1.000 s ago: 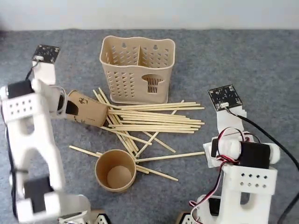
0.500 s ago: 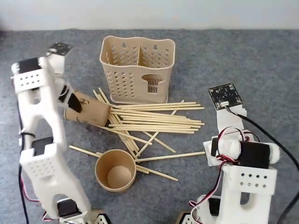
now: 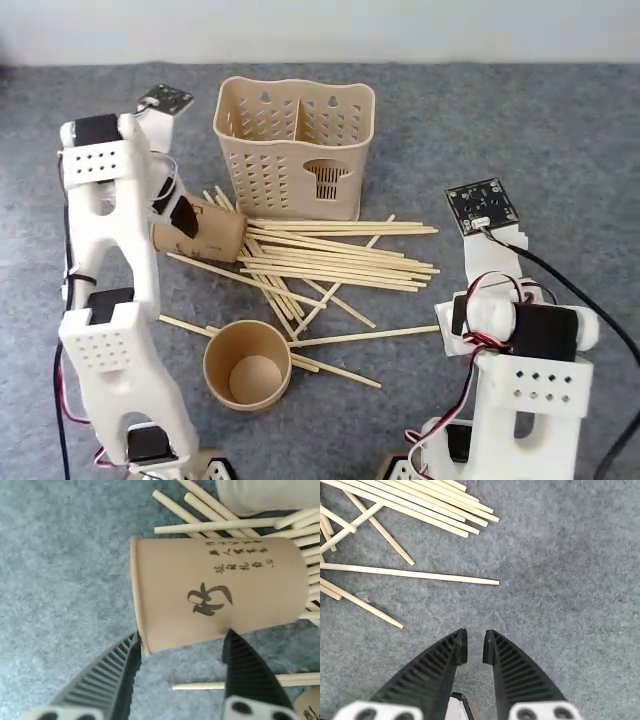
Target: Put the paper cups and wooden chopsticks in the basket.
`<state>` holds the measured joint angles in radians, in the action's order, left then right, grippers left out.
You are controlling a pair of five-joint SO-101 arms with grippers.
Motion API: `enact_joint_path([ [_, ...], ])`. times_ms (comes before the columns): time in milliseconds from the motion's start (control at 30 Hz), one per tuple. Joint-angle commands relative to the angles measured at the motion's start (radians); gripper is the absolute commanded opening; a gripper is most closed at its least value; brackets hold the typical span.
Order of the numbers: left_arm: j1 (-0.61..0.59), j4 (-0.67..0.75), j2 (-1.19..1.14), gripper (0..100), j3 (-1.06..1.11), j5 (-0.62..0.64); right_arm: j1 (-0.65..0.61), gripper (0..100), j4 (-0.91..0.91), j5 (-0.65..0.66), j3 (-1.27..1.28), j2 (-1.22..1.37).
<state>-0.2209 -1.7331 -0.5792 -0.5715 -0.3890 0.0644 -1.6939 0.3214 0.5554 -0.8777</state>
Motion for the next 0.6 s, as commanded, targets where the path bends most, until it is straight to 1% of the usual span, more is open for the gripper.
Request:
enact_joint_path([
  [0,0.038,-0.023,0.005,24,0.004,-0.006,0.002,6.9,0.015,0.003,-0.003,-0.013],
  [100,0.049,-0.023,0.005,23,0.001,-0.006,0.002,6.9,0.016,0.003,-0.003,-0.013],
  [367,0.044,-0.021,0.006,12,-0.008,-0.006,0.002,6.9,0.038,0.003,-0.003,-0.008],
  [567,0.005,-0.021,0.006,2,-0.096,-0.006,0.002,6.9,0.038,0.003,-0.003,-0.008],
])
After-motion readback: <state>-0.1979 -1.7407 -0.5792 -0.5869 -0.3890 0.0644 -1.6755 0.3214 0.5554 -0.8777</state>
